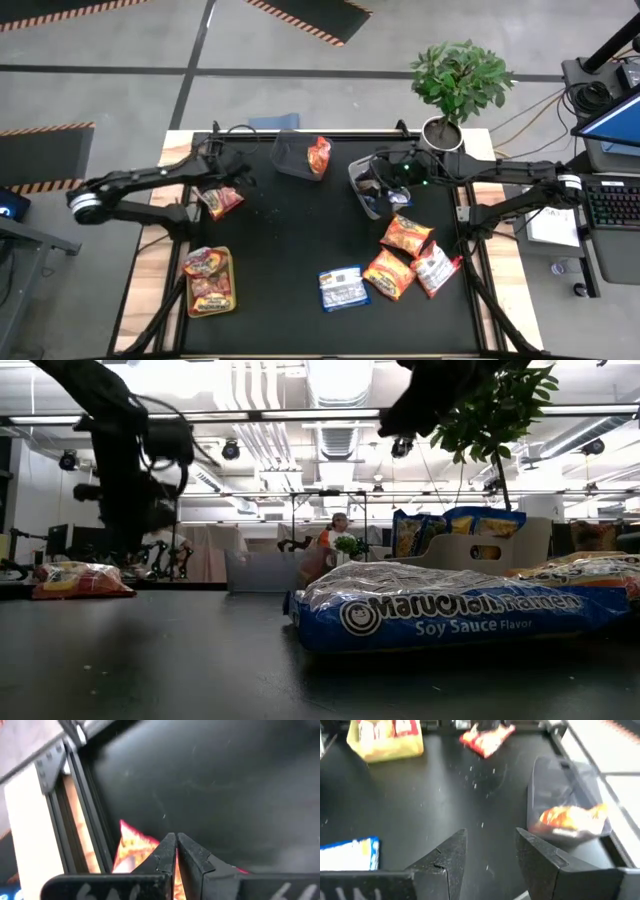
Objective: Sort Maruchan noodles
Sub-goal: Put the red noodle back into the yellow bin
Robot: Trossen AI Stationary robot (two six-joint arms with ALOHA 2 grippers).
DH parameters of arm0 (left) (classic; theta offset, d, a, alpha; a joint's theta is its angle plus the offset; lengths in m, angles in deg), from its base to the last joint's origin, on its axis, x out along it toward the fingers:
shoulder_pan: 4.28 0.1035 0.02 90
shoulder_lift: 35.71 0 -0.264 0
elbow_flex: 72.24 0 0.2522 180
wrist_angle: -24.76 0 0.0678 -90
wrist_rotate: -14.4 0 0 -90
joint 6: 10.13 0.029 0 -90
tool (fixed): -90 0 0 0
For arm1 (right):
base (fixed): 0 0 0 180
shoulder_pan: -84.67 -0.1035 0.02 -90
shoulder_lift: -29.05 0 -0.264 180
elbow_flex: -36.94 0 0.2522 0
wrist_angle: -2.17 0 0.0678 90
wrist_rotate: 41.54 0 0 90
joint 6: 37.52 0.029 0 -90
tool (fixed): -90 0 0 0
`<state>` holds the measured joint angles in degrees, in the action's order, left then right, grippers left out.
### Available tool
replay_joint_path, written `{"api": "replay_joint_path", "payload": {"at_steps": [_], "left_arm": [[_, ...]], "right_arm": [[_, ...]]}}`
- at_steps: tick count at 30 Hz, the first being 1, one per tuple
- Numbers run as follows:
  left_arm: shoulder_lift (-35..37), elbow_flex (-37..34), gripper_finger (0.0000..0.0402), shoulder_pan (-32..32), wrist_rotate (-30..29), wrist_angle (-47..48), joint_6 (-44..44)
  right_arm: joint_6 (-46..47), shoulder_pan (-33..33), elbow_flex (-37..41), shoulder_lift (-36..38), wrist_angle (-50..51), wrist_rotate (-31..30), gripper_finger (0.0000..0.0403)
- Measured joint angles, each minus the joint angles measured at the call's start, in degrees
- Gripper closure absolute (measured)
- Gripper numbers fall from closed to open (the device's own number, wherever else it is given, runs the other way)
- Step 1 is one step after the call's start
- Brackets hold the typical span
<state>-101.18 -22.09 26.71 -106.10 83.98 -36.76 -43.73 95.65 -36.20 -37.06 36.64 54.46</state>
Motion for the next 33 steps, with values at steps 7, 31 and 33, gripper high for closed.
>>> {"api": "replay_joint_path", "payload": {"at_steps": [7, 31, 33], "left_arm": [[-9.2, -0.2, 0.0402, 0.5, -0.4, 1.4, -3.8], [-17.4, 2.8, 0.0401, -7.4, 14.3, -2.3, -8.8], [-17.4, 4.6, 0.0402, -10.9, 20.2, -2.9, -6.6]], "right_arm": [[-1.2, 0.0, 1.2, -0.4, -6.3, 0.0, 0.0255], [-6.3, 0.0, 1.9, -6.4, -9.1, 0.0, 0.0263], [-6.3, 0.0, 1.9, -6.4, -9.1, 0.0, 0.0264]]}}
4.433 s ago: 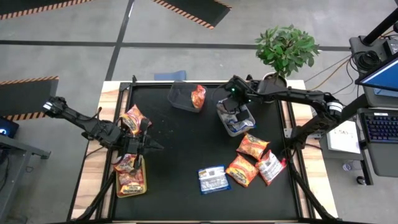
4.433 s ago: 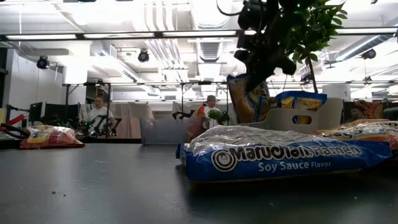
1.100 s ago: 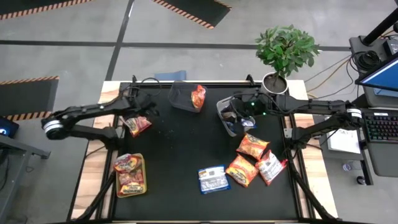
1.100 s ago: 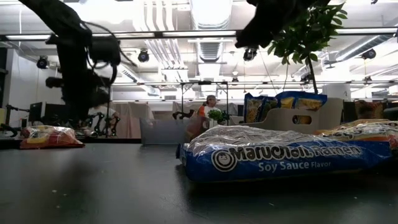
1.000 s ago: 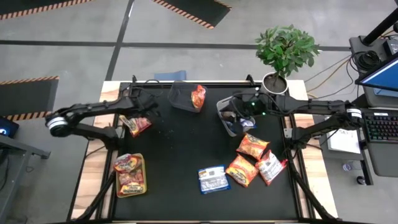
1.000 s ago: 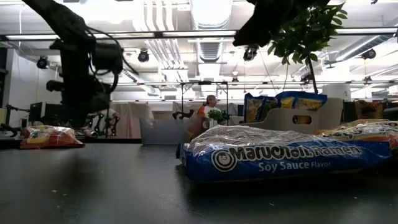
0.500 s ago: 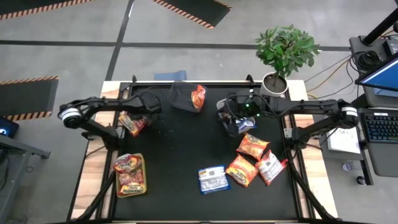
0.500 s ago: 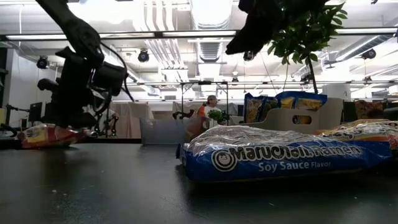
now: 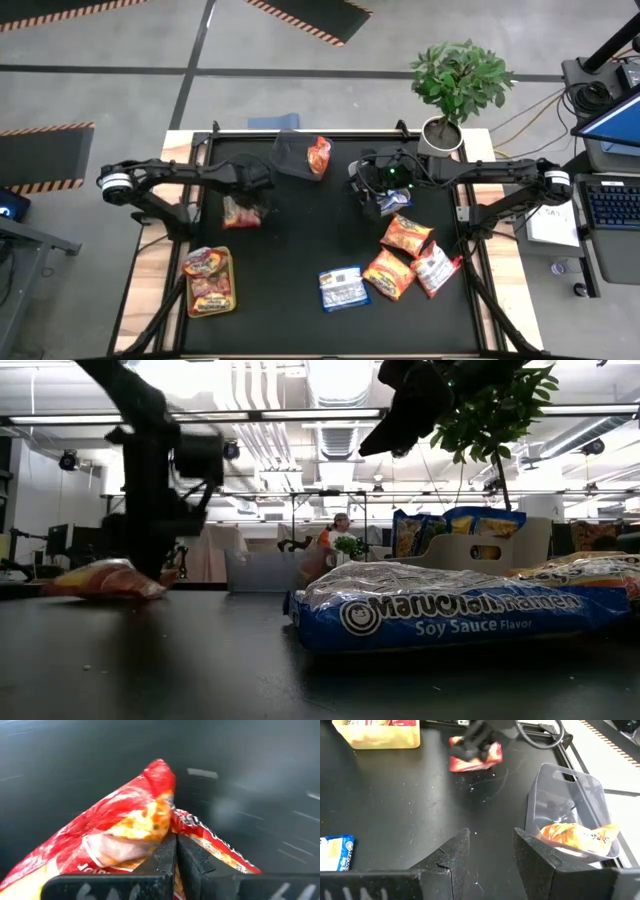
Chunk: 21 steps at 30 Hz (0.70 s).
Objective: Sort Maruchan noodles
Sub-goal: Put the red noodle back into the yellow bin
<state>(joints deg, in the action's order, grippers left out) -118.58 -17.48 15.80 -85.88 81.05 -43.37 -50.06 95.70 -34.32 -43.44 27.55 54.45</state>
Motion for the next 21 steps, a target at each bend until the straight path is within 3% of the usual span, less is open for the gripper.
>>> {"api": "replay_joint_path", "payload": {"at_steps": [4, 8, 15, 21], "left_arm": [[0.4, 5.0, 0.0402, -7.5, 0.2, 2.1, 3.1], [0.3, 9.9, 0.0402, -12.0, -5.5, 9.3, 3.4], [0.3, 12.7, 0.0402, -11.9, -15.4, 23.9, -4.2], [0.3, 8.9, 0.0402, -10.8, -16.0, 25.3, -9.6]], "right_arm": [[0.3, 0.0, 0.0, 0.0, 0.0, 0.0, 0.0263], [0.6, 0.0, 0.0, 0.0, 0.0, 0.0, 0.0262], [0.5, 0.0, 0.0, 0.0, 0.0, 0.0, 0.0266], [0.5, 0.0, 0.0, 0.0, 0.1, 0.0, 0.0267]]}}
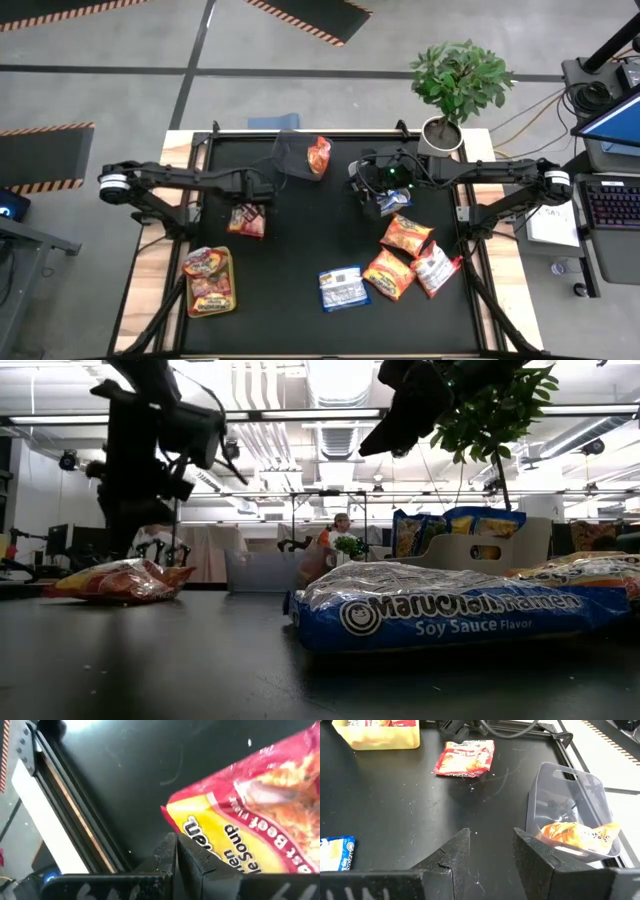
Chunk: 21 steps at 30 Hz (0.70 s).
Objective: Sort Maruchan noodles
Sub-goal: Put the red noodle back into the yellow bin
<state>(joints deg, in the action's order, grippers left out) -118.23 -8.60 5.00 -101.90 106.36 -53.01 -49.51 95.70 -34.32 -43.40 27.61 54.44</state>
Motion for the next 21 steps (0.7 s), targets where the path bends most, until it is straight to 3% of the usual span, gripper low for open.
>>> {"api": "replay_joint_path", "payload": {"at_steps": [5, 9, 13, 16, 21], "left_arm": [[-0.3, -2.6, 0.0402, 0.0, 5.3, -7.9, 1.3], [-0.9, -2.7, 0.0402, 0.0, 12.7, -22.7, 5.8], [-1.2, -2.7, 0.0402, -1.2, 31.7, -40.6, 17.4], [-1.0, -1.6, 0.0402, -3.0, 43.7, -45.4, 24.1], [-0.8, 1.5, 0.0402, -5.4, 43.4, -40.0, 31.0]], "right_arm": [[0.0, 0.0, 0.0, 0.0, 0.0, 0.0, 0.0268], [0.0, 0.0, 0.0, 0.0, -0.3, 0.0, 0.0272], [0.0, 0.0, 0.0, 0.0, -0.5, 0.0, 0.0272], [0.0, 0.0, 0.0, 0.0, -0.5, 0.0, 0.0271], [1.9, 0.0, 0.0, 0.0, -1.8, 0.0, 0.0275]]}}
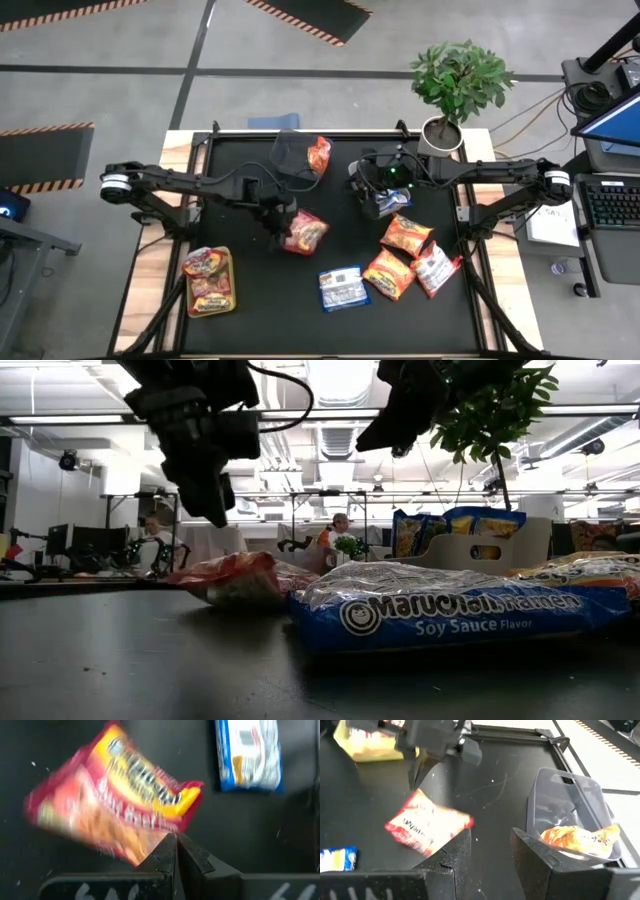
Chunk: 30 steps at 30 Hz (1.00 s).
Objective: Sort Maruchan noodles
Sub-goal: Put the red noodle back into the yellow bin
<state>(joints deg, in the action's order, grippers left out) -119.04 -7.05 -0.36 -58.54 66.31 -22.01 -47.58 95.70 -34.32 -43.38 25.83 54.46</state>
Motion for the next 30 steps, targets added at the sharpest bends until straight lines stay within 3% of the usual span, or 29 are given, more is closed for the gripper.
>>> {"api": "replay_joint_path", "payload": {"at_steps": [6, 12, 24, 30], "left_arm": [[0.0, 0.2, 0.0402, -1.9, 0.0, 3.3, 6.7], [0.0, -1.1, 0.0402, -3.5, 0.0, 1.2, 9.6], [0.0, -14.5, 0.0402, -4.2, -0.2, -24.5, 6.6], [0.0, -21.4, 0.0402, -4.2, -0.2, -36.8, 3.5]], "right_arm": [[3.3, 0.0, 0.0, 0.0, -0.4, 0.0, 0.0273], [14.3, -1.4, 0.3, -0.2, -1.3, 0.4, 0.028], [39.1, -9.9, -2.2, -13.1, -8.2, 0.7, 0.0306], [44.1, -10.0, -7.5, -20.2, -7.0, 7.7, 0.0306]]}}
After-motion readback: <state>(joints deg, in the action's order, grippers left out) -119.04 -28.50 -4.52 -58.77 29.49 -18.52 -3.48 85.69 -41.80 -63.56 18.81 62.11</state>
